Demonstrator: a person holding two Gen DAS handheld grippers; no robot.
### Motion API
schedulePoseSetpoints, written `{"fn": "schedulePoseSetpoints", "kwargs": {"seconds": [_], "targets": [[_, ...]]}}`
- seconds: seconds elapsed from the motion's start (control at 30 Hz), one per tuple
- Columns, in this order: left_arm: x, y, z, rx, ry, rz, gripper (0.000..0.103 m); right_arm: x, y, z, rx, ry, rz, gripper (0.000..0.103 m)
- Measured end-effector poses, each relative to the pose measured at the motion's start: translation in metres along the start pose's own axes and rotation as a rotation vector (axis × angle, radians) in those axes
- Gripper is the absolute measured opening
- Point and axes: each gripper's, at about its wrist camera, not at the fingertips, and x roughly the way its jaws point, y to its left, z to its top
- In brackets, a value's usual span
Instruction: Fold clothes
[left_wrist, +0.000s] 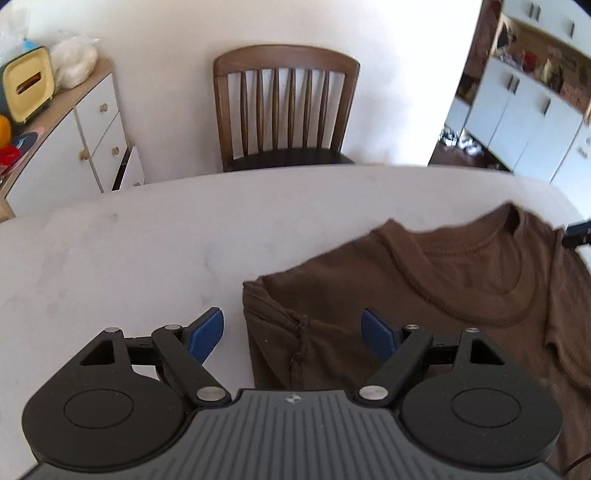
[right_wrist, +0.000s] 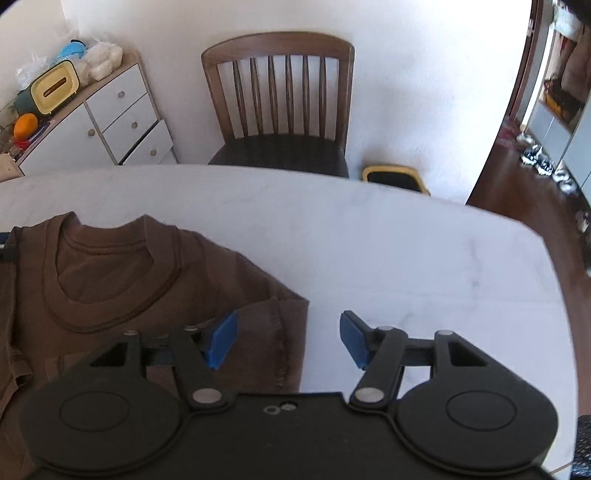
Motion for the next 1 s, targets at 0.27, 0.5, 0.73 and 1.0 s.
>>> {"fn": "schedulePoseSetpoints", "kwargs": {"seconds": [0.27, 0.5, 0.73, 1.0], "targets": [[0.001, -0.026, -0.003, 0.052, -0.024, 0.025, 0.061, 0.013, 0.017, 0.002, -0.029, 0.012, -0.008, 0.103], [-0.016, -0.046, -0.004, 0.07, -0.029, 0.009, 0.013, 0.001, 0.03, -0.001, -0.028, -0.008, -0.012, 0.103], [-0.065, -0.05, -0.009, 0.059, -0.121, 0.0, 0.011, -0.048, 0.042, -0.006, -0.034, -0.1, 0.019, 0.103], [-0.126, -0.061, -0.016, 0.069, -0.176, -0.033, 0.011, -0.108, 0.063, -0.015, -0.086, -0.143, 0.024, 0.103]]}}
